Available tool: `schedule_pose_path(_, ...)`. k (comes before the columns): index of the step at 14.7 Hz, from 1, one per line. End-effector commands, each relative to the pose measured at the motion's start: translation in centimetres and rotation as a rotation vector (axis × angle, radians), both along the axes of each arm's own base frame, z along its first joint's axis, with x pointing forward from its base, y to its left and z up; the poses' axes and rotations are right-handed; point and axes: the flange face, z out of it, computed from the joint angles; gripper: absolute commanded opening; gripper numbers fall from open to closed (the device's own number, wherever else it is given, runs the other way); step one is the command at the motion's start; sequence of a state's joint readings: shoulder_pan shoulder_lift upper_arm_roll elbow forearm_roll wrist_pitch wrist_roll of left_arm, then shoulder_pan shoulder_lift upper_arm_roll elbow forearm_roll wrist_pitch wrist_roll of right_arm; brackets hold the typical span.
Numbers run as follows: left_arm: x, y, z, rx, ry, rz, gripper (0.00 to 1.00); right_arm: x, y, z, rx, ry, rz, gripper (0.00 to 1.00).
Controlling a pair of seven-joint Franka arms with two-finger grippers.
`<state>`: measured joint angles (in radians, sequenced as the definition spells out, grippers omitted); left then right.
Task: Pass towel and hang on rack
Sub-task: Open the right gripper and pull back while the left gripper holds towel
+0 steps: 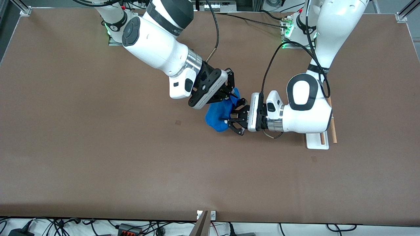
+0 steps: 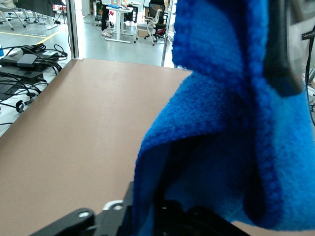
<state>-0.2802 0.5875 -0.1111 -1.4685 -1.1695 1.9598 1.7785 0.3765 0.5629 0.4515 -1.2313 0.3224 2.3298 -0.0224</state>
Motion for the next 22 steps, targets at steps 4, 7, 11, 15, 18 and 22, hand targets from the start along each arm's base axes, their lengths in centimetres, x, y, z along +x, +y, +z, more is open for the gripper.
schedule_pose_path(4, 0.1, 0.0, 0.5, 0.03, -0.026, -0.024, 0.0, 0.2, 0.1, 0.2, 0.01, -0.006, 0.008, 0.0)
schedule_pose_path(7, 1.3, 0.8, 2.5, 0.05, -0.062, -0.014, 0.0, 0.2, 0.1, 0.2, 0.006, -0.013, 0.007, 0.99)
schedule_pose_path(11, 1.9, 3.1, 2.8, 0.063, -0.029, -0.008, 0.0, 0.4, -0.1, 0.3, -0.007, -0.029, 0.001, 1.0)
schedule_pose_path(15, 2.2, 6.9, 4.5, 0.155, 0.014, -0.006, 0.0, 1.3, -2.2, -0.3, -0.046, -0.019, -0.029, 1.0)
schedule_pose_path(18, 1.9, 11.1, 6.4, 0.205, 0.064, -0.025, 0.0, 3.0, -5.4, -1.8, -0.126, 0.011, -0.062, 1.0)
schedule_pose_path(22, 1.1, 20.0, 9.3, 0.394, 0.16, 0.022, 0.0, 6.3, -13.3, -3.2, -0.303, 0.103, -0.126, 1.0)
